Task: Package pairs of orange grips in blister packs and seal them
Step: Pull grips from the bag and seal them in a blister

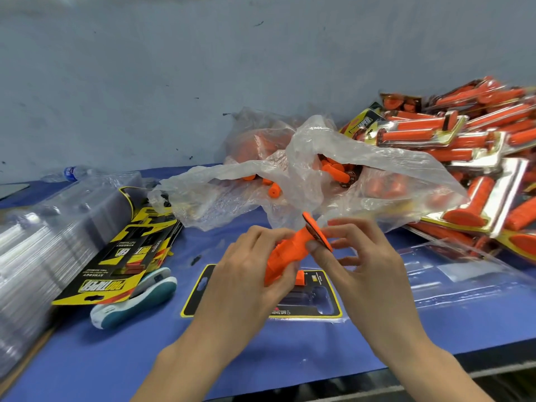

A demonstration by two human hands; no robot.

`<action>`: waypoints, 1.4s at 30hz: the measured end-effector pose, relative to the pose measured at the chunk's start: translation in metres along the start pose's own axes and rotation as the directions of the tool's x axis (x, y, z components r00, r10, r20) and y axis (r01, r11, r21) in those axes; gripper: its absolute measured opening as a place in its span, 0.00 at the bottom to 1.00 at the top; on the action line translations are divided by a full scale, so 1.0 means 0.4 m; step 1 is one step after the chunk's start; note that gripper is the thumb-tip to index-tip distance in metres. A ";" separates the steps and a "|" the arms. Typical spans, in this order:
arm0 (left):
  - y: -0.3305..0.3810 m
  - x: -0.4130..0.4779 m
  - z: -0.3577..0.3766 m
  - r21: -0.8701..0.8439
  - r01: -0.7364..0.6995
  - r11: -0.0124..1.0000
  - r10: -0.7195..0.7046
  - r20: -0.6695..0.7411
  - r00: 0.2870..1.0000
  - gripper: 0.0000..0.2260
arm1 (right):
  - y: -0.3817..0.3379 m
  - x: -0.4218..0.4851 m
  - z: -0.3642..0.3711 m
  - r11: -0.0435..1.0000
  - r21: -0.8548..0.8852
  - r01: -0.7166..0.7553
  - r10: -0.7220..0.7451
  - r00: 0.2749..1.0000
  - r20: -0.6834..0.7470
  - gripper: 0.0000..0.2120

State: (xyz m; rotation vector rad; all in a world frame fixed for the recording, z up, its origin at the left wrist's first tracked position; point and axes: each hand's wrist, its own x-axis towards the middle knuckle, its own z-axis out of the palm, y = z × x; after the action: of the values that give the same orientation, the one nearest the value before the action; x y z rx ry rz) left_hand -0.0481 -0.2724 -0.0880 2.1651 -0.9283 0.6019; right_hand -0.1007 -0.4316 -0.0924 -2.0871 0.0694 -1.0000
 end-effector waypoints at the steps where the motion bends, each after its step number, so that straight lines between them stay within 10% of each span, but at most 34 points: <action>1: -0.001 0.001 -0.001 0.088 -0.023 0.996 0.023 -0.009 1.000 0.12 | 0.008 -0.001 0.001 0.990 -0.121 0.068 -0.071 0.997 -0.022 0.11; 11: -0.017 0.000 0.001 0.251 -0.036 0.967 0.021 0.060 0.998 0.14 | 0.031 -0.004 0.000 0.796 -0.527 0.297 -0.336 0.941 0.022 0.11; 20: -0.056 -0.011 0.015 0.248 -0.102 0.963 0.013 0.337 0.941 0.13 | 0.122 0.009 -0.049 0.733 -0.651 0.194 0.110 0.911 0.396 0.16; 42: -0.079 -0.025 0.038 0.253 -0.115 0.961 -0.026 0.493 0.869 0.15 | 0.157 -0.018 -0.040 0.718 -0.632 0.291 0.150 0.822 0.549 0.19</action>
State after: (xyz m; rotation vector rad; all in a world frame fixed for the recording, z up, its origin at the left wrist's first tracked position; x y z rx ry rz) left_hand -0.0282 -0.2634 -0.1173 2.6223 -1.2221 0.1966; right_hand -0.0993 -0.4817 -0.1343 -3.0494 0.0614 -0.3370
